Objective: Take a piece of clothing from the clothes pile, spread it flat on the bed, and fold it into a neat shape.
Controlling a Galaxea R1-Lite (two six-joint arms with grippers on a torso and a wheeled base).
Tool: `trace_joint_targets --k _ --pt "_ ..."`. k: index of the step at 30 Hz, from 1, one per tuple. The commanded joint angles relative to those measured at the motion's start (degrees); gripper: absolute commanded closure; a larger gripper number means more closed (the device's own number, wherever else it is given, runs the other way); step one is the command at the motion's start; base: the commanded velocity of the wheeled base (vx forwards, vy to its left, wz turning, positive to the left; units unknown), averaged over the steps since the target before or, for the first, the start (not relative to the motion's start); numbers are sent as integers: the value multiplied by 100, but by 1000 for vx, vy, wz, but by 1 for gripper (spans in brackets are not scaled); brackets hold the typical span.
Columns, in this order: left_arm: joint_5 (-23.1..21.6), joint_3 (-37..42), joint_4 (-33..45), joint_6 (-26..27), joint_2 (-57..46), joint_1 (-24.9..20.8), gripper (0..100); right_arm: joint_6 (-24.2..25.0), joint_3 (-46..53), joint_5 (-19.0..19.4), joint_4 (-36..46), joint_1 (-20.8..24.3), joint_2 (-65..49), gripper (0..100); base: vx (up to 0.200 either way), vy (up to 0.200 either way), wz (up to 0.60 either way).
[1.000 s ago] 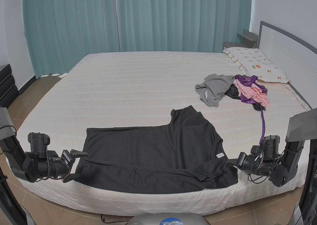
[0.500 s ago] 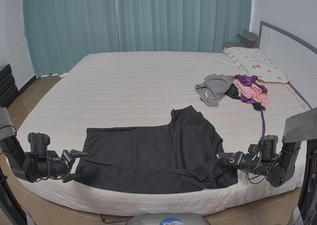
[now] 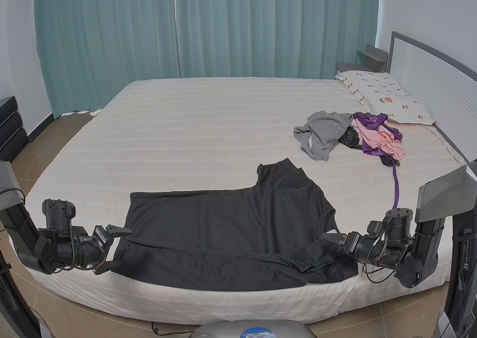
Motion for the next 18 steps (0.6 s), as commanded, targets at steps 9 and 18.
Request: trace_joint_targets --k 9,18 --pt "0 -1 -2 -2 7 3 0 -17 50 -7 33 -5 64 0 0 0 0" --pt "0 -1 -2 -2 7 3 0 -17 111 -7 25 -14 117 0 0 0 0"
